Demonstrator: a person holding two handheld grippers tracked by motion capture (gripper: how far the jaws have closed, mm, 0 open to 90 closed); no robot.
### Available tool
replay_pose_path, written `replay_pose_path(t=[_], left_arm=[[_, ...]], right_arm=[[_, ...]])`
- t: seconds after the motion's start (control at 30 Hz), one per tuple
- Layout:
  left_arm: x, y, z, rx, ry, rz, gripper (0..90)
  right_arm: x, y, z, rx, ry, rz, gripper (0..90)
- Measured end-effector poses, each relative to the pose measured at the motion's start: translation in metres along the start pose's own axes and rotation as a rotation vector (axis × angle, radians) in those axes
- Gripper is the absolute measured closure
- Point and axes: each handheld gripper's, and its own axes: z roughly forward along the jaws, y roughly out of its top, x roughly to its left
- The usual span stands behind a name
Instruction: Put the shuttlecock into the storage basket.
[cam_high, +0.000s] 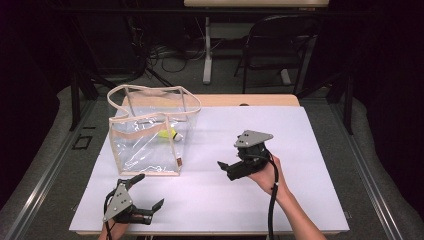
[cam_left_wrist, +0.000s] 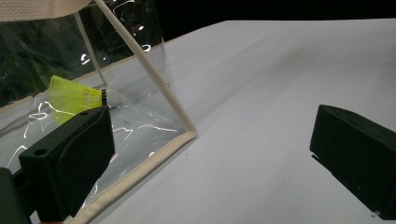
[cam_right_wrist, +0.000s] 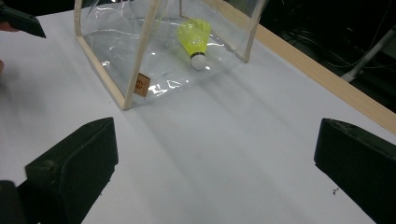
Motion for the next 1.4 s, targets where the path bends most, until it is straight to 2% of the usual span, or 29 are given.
replay_pose_path(t=[0.47, 0.73, 1.4], left_arm=[[0.000, 0.000, 0.000, 0.000, 0.000, 0.001, 0.0], [0.000, 0.000, 0.001, 0.004, 0.000, 0.002, 0.0], [-0.001, 0.000, 0.002, 0.002, 0.000, 0.000, 0.0]], right_arm=[[0.003, -0.029, -0.010, -0.011, -0.038, 0.025, 0.0], [0.005, -0.047, -0.016, -0.031, -0.043, 0.040, 0.0], [0.013, -0.084, -0.031, -0.079, -0.087, 0.018, 0.0]])
